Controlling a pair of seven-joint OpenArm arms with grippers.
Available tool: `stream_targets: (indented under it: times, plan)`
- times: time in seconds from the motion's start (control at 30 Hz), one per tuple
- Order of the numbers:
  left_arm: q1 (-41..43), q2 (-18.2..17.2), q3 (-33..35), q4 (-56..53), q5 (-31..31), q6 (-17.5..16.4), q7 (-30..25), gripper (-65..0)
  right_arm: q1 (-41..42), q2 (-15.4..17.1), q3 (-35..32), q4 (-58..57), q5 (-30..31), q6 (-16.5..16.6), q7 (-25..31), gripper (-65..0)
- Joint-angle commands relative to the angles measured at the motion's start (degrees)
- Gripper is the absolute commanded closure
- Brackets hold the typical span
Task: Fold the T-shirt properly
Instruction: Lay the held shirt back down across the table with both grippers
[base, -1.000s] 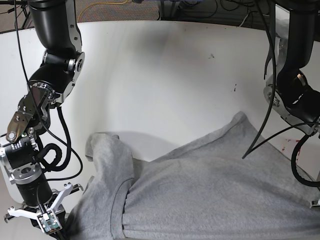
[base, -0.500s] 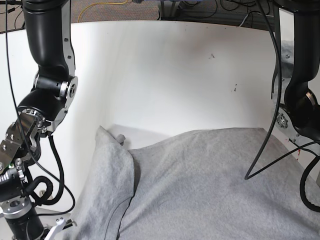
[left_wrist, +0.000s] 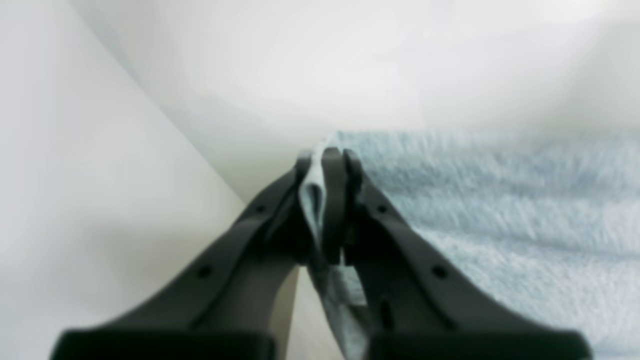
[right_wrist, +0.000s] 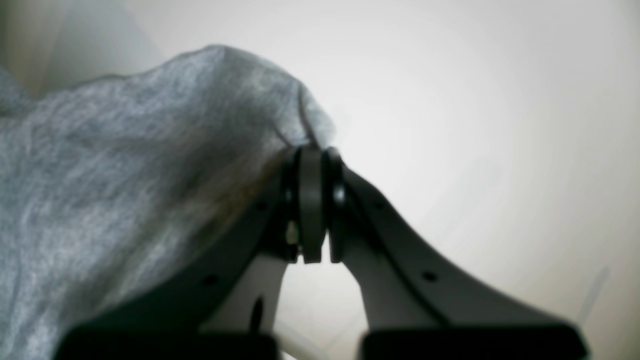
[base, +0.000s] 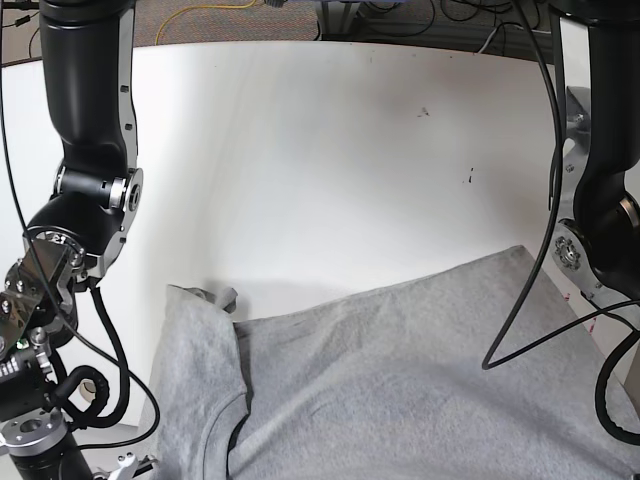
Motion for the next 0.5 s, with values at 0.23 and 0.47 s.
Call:
stream_targets:
  times: [0.23, 0.47]
  plan:
    - [6.7, -0.6, 0.1, 2.8, -0.3, 0.3, -1.7, 0.0, -11.0, 0.0, 2.9, 6.0, -0.2, -0.5, 0.9, -0.5]
    - [17.1, -0.6, -0.6, 7.6, -0.4, 0.3, -1.7, 0.0, -23.4, -1.9, 5.1, 9.2, -0.2, -0.5, 1.3, -0.3]
